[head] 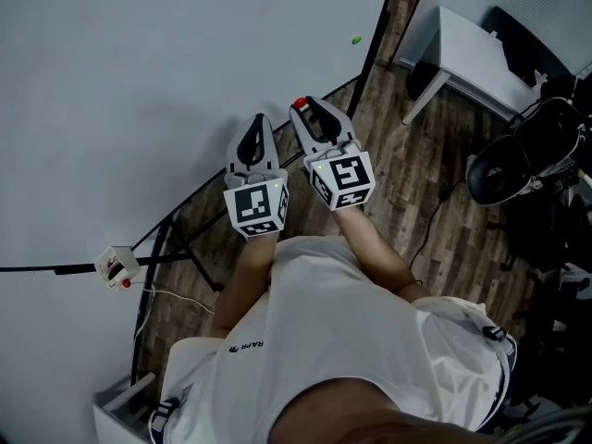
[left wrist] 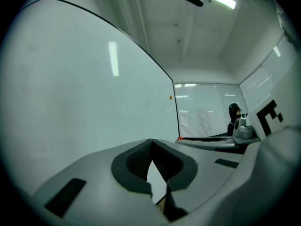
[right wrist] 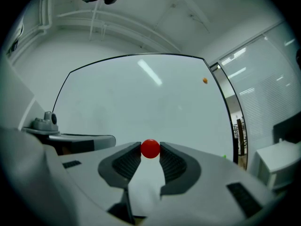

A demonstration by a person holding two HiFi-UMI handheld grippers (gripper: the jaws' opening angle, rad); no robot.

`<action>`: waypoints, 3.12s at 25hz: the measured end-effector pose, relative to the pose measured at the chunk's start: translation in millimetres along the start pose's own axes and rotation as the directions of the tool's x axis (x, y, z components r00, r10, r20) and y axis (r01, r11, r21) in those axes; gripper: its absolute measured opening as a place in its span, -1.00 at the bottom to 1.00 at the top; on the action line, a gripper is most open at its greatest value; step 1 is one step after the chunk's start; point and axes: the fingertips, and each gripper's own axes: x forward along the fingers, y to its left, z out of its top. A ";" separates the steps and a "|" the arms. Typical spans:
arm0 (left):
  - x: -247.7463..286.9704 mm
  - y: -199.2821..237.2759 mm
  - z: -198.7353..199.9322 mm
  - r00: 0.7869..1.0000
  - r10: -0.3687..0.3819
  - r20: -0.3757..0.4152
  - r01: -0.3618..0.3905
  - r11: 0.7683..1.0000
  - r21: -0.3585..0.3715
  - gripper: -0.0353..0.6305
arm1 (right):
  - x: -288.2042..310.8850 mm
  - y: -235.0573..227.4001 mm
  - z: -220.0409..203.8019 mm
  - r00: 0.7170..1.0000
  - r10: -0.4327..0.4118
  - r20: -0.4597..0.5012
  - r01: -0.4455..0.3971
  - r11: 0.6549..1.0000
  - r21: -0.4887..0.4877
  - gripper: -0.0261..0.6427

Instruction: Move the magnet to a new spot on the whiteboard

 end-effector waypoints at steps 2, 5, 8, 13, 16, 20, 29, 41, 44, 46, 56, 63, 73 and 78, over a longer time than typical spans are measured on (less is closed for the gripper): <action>-0.1 -0.5 0.8 1.000 -0.005 0.001 0.005 1.000 0.000 -0.89 | -0.3 0.9 1.5 1.000 0.001 0.002 -0.001 1.000 -0.001 -0.53; -1.0 -2.6 2.1 1.000 -0.010 -0.001 0.010 1.000 0.009 -0.89 | -1.6 2.6 3.1 1.000 0.004 0.005 -0.004 1.000 -0.001 -0.53; -3.3 -2.8 3.8 1.000 -0.002 0.003 0.002 1.000 0.003 -0.89 | -3.8 4.2 4.0 1.000 0.008 0.006 -0.008 1.000 0.000 -0.53; -4.7 -1.7 4.3 1.000 0.004 0.002 -0.004 1.000 -0.003 -0.89 | -5.3 5.3 4.8 1.000 0.010 0.006 -0.010 1.000 0.002 -0.53; -6.2 -1.4 2.4 1.000 0.005 0.001 -0.005 1.000 -0.002 -0.89 | -5.7 6.3 2.8 1.000 0.010 0.004 -0.010 1.000 0.001 -0.53; -7.7 -1.6 2.7 1.000 0.008 -0.002 -0.008 1.000 -0.004 -0.89 | -7.7 6.9 3.7 1.000 0.011 0.002 -0.011 1.000 -0.001 -0.53; -9.1 -1.2 0.9 1.000 0.006 0.004 -0.006 1.000 -0.018 -0.89 | -8.2 7.6 2.6 1.000 0.010 0.001 -0.010 1.000 -0.002 -0.53; -9.9 -5.5 1.9 1.000 0.002 0.009 -0.001 1.000 -0.026 -0.89 | -10.2 5.3 5.7 1.000 0.011 0.004 -0.011 1.000 0.005 -0.53; -8.3 -5.1 0.7 1.000 0.003 0.006 -0.003 1.000 -0.027 -0.89 | -8.0 3.7 5.6 1.000 0.012 0.005 -0.012 1.000 0.007 -0.53; -8.0 -4.2 -0.5 1.000 0.005 0.004 -0.005 1.000 -0.026 -0.89 | -6.3 4.0 5.9 1.000 0.014 0.007 -0.014 1.000 0.009 -0.53; -6.2 -5.8 -3.3 1.000 0.015 -0.008 -0.016 0.999 -0.030 -0.89 | -0.3 1.6 13.1 0.999 0.027 0.021 -0.027 1.000 0.014 -0.53; -5.3 -4.5 -4.1 1.000 0.023 -0.013 -0.023 0.999 -0.029 -0.89 | 6.4 3.6 17.1 0.999 0.044 0.027 -0.044 0.999 0.012 -0.53; -5.5 0.3 -9.9 0.999 0.039 -0.026 -0.040 0.999 -0.027 -0.89 | 15.8 4.8 20.7 0.998 0.058 0.034 -0.059 0.998 0.018 -0.53; -4.0 0.6 -7.3 0.999 0.039 -0.025 -0.040 0.999 -0.016 -0.89 | 21.9 2.8 24.4 0.998 0.059 0.038 -0.060 0.998 0.019 -0.53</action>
